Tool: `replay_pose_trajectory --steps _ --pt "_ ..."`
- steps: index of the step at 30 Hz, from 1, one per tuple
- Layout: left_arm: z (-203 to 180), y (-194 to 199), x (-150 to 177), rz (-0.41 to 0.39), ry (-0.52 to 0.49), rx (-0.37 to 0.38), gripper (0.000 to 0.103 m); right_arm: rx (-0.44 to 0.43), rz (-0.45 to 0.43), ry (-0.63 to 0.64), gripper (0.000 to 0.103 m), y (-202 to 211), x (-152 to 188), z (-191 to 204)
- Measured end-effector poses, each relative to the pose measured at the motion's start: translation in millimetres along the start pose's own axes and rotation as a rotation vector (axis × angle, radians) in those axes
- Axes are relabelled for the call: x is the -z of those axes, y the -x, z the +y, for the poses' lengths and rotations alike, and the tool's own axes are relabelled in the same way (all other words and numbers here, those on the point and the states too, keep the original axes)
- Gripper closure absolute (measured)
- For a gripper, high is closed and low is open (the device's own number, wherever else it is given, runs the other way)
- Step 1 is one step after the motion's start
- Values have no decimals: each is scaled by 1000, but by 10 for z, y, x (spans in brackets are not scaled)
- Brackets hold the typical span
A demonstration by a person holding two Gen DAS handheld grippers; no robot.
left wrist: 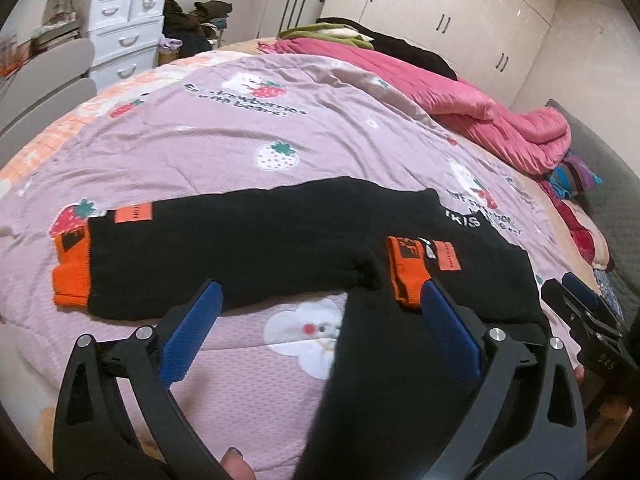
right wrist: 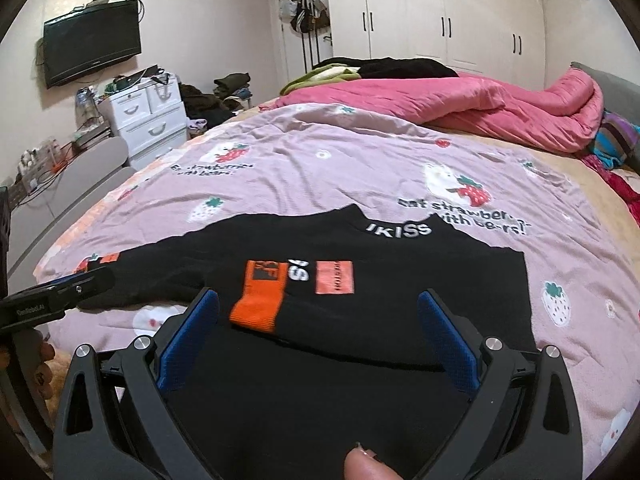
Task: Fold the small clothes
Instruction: 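Move the left tool to the orange cuff of the other sleeve, then close the left tool on the orange cuff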
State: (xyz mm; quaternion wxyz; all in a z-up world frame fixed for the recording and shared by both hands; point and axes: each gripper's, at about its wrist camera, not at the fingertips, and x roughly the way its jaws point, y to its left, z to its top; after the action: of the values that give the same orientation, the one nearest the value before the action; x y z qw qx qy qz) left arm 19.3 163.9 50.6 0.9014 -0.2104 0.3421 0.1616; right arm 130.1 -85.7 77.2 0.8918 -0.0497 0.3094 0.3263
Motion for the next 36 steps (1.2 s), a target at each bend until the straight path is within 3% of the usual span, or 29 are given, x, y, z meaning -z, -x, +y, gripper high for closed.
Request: replay_pose_trajectory --steps 10,36 --pt "316 84 -13 -14 77 -27 9 2 23 49 4 -93 -37 312" --pt "1079 147 29 -10 263 -124 9 -141 23 129 4 -236 -222 1028"
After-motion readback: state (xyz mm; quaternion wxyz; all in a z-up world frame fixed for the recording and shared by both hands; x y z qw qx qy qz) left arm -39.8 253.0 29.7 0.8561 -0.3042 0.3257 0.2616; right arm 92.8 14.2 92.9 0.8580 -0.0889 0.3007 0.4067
